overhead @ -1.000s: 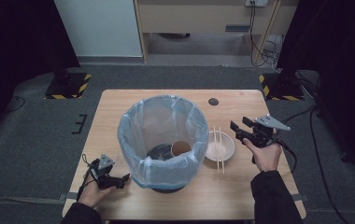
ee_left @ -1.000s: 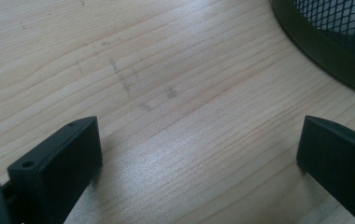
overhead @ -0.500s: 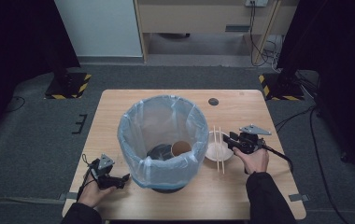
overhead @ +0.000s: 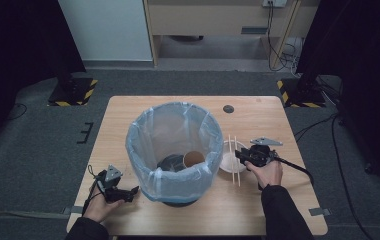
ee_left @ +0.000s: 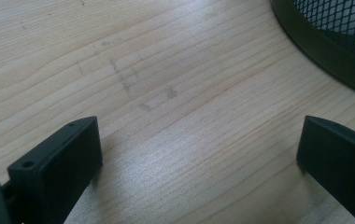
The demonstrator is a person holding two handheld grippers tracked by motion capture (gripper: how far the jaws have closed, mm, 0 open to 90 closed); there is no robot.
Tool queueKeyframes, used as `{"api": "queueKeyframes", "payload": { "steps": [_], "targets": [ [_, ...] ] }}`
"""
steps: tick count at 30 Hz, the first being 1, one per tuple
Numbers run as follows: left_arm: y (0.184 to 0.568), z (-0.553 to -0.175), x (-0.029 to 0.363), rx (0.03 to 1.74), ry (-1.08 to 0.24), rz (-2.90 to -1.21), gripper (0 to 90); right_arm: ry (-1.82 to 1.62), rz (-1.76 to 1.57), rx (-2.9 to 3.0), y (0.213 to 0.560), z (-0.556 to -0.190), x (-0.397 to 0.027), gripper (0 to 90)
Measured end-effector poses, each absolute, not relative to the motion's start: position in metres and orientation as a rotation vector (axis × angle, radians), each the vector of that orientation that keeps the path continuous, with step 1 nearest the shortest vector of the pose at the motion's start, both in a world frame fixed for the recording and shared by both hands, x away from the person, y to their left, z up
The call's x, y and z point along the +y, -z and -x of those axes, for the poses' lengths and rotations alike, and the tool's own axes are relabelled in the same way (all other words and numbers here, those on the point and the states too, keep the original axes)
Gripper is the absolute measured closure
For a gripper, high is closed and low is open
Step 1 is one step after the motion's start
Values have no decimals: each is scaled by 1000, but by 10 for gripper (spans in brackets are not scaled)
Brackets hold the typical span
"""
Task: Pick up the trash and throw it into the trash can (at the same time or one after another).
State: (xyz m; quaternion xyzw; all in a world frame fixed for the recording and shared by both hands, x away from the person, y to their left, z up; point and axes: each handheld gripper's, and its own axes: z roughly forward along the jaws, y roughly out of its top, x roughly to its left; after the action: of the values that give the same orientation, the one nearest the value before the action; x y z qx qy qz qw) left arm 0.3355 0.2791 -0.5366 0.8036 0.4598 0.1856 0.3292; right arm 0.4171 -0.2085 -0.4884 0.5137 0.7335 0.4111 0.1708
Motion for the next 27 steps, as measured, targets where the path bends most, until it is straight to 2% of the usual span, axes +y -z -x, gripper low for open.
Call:
{"api": "queueKeyframes", "payload": {
  "steps": [16,27],
  "targets": [
    [537,-335,279,1203,-486,-2103,0,-1148,-1566,2097,494,-419,-208,769],
    [537,-335,279,1203,-486,-2103,0,-1145,-1605,2092,495,-419,-208,786]
  ]
}}
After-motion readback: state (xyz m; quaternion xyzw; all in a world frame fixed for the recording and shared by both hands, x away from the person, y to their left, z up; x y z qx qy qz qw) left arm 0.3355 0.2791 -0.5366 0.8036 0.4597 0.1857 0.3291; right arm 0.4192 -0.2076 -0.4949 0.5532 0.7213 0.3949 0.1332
